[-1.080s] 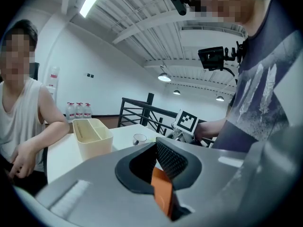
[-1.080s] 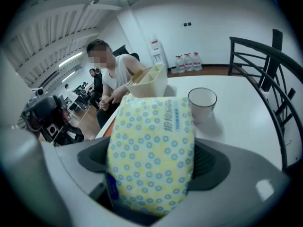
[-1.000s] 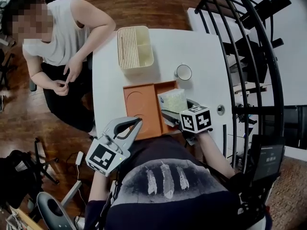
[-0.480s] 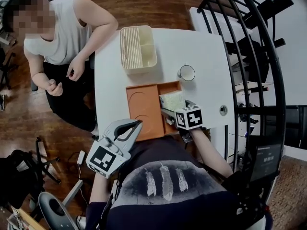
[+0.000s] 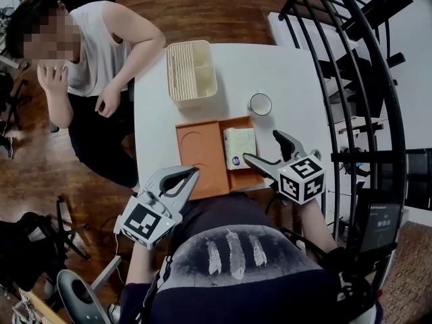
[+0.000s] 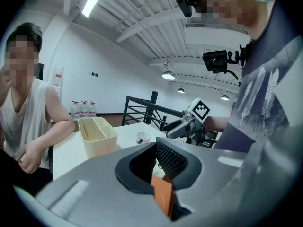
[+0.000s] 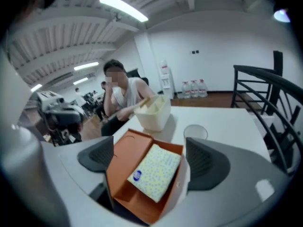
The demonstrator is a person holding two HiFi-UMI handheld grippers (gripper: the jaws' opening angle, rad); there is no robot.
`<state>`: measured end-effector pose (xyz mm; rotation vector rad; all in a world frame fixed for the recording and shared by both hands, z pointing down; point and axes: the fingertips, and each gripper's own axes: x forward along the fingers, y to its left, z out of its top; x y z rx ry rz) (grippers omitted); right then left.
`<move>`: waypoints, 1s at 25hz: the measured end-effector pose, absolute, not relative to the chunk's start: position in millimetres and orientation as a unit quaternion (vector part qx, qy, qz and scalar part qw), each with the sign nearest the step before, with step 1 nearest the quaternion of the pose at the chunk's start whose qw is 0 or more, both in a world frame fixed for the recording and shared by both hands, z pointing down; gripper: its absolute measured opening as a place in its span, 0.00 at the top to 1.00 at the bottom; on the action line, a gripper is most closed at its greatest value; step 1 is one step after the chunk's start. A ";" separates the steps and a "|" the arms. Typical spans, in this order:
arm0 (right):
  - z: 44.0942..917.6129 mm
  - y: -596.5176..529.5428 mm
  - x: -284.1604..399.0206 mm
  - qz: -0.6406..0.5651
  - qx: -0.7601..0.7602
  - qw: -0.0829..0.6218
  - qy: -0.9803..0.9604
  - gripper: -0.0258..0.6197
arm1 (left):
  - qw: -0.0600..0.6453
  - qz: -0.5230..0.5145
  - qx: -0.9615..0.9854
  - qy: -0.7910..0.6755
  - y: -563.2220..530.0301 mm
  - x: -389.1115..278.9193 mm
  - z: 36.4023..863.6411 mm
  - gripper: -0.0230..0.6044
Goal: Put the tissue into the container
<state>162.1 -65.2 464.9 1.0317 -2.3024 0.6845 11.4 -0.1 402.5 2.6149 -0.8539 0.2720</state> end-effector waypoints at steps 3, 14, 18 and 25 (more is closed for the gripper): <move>390.0 -59.3 146.7 0.242 0.310 0.127 -0.911 0.28 | 0.187 0.088 0.932 -0.297 0.3 20.9 390.7 0.94; 315.1 -5.9 116.9 0.220 0.086 -0.020 -0.971 0.96 | 0.161 0.037 0.939 -0.301 25.4 37.9 353.6 0.94; 336.1 9.2 102.9 0.193 0.059 0.028 -0.979 0.96 | 0.139 -0.017 0.946 -0.292 36.4 33.0 327.0 0.94; 345.9 14.2 73.7 0.198 0.020 0.044 -0.979 0.96 | 0.147 -0.060 0.934 -0.319 42.0 1.9 320.6 0.94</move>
